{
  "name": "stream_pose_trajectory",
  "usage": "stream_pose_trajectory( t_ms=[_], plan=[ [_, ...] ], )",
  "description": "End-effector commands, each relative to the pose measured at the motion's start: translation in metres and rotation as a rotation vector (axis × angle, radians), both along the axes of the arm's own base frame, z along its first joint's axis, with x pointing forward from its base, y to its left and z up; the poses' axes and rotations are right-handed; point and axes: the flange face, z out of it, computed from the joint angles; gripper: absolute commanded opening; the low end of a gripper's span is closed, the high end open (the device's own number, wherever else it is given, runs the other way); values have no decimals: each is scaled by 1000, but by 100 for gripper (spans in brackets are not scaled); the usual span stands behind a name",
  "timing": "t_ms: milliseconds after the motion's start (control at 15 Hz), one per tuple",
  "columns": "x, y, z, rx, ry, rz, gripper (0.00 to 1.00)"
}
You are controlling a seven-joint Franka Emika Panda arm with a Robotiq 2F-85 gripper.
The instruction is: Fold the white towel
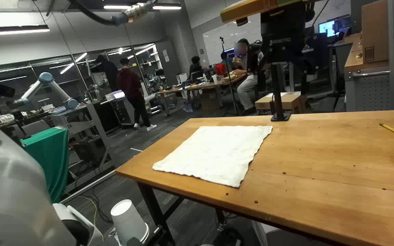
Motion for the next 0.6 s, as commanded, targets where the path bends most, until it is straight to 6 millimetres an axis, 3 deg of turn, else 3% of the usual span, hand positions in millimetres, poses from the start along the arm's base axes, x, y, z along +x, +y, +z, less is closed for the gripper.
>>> stream_pose_trajectory(
  t_ms=[0, 533],
  plan=[
    [1, -1, 2, -1, -3, 0, 100],
    [1, -1, 8, -5, -16, -1, 100]
  ],
)
